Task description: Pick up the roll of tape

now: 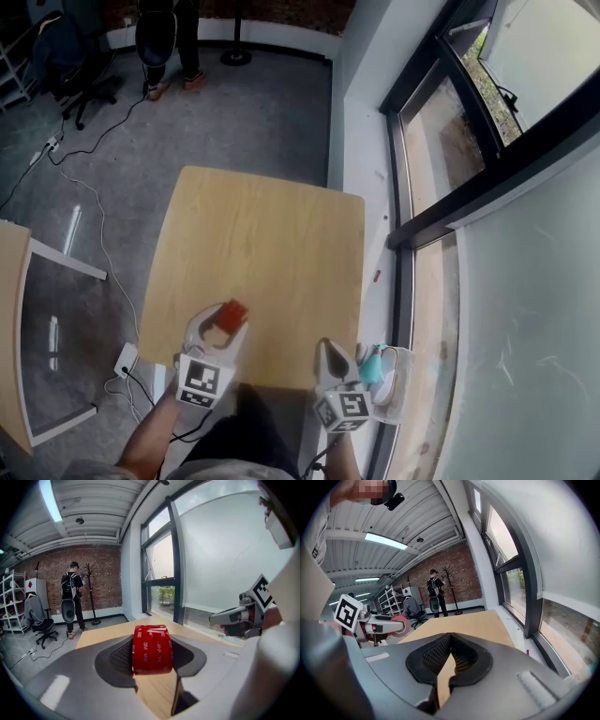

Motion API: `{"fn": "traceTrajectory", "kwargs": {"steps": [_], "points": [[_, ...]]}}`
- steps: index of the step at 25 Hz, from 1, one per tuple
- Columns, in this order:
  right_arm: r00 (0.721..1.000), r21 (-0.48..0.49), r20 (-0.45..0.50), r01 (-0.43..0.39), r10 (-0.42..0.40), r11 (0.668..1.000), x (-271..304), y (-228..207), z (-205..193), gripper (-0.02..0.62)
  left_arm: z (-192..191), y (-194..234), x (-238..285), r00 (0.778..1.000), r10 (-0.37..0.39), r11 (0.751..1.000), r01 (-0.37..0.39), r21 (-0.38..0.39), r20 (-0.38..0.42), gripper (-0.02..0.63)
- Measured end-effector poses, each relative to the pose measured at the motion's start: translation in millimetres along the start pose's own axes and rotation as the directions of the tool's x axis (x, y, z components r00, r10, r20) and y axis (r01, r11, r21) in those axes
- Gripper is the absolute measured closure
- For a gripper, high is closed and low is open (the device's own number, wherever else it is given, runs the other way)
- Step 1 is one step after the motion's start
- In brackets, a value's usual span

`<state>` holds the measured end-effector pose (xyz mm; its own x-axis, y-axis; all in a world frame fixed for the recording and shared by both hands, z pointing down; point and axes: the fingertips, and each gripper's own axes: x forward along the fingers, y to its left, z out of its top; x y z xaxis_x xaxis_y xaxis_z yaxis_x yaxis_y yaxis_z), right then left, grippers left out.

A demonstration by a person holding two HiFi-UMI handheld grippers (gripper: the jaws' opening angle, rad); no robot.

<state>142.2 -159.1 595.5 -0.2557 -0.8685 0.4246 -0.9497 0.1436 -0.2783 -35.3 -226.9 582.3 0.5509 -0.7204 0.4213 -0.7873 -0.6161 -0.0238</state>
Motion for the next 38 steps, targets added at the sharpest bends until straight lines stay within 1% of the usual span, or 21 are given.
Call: {"fn": "traceTrajectory", "kwargs": {"steps": [6, 16, 23, 30, 38], "points": [[1.0, -0.015, 0.03, -0.005, 0.006, 1.0, -11.8, 12.8, 17.7, 0.581, 16.6, 1.6, -28.2, 0.999, 0.016, 1.0, -0.016, 0.003, 0.032, 0.414], [0.993, -0.046, 0.116, -0.005, 0.01, 0.999, -36.4, 38.2, 46.4, 0.581, 42.3, 12.1, -83.6, 0.993, 0.057, 0.998, -0.055, -0.016, 0.101, 0.414], [0.986, -0.093, 0.161, -0.037, 0.052, 0.995, -59.1, 69.6, 73.0, 0.581, 62.9, 15.0, -121.0, 0.986, 0.082, 0.996, -0.076, -0.04, 0.148, 0.414], [0.976, -0.124, 0.201, -0.064, 0.088, 0.99, -83.2, 97.3, 93.8, 0.581, 85.1, 17.7, -165.5, 0.972, 0.123, 0.992, -0.117, -0.041, 0.201, 0.414], [0.967, -0.144, 0.224, -0.093, 0.124, 0.985, -105.4, 121.1, 100.7, 0.581, 92.1, 10.9, -203.0, 0.959, 0.143, 0.99, -0.134, -0.054, 0.244, 0.414]]}}
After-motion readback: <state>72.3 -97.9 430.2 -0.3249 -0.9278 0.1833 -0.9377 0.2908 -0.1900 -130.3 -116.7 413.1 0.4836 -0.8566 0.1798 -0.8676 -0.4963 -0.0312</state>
